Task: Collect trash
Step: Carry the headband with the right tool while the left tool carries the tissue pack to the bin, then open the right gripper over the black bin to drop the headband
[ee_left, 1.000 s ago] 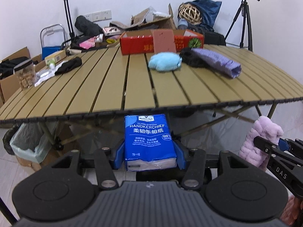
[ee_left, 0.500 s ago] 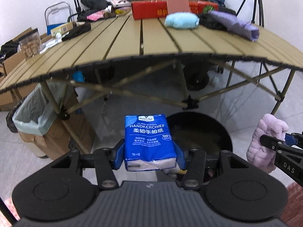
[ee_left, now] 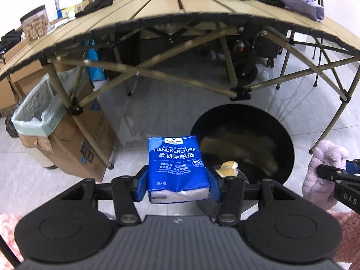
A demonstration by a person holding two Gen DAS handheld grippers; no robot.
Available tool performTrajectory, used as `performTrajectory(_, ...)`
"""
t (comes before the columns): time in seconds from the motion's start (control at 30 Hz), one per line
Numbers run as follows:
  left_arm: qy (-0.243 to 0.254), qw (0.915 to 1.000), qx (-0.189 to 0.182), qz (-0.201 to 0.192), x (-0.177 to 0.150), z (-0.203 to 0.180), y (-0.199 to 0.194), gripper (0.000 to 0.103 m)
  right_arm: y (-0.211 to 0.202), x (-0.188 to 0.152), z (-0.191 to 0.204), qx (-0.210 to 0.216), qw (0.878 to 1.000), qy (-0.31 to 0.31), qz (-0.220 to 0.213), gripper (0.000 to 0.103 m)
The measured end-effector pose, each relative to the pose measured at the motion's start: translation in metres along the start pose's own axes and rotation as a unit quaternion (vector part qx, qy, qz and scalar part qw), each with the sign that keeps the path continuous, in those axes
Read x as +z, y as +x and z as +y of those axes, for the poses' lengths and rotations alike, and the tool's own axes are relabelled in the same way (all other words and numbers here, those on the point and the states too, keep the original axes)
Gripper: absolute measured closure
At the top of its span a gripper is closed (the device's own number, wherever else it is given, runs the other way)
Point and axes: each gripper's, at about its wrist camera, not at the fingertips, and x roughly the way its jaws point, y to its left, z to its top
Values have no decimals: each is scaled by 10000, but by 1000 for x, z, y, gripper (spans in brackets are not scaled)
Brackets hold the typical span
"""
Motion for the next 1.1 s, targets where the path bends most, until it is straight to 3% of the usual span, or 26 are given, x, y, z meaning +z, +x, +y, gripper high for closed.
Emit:
performTrajectory(0.37, -221, 9996, 22, 200, -2, 17, 11, 49, 9, 8, 14, 149, 9999, -82, 1, 79)
performTrajectory(0.8, -355, 9989, 25, 318, -1, 29, 17, 49, 29, 44, 41, 297, 9992, -219, -183, 79)
performTrajectory(1.1, -426, 9982, 88, 421, -1, 33, 22, 49, 52, 57, 63, 391, 9988, -309, -1, 77)
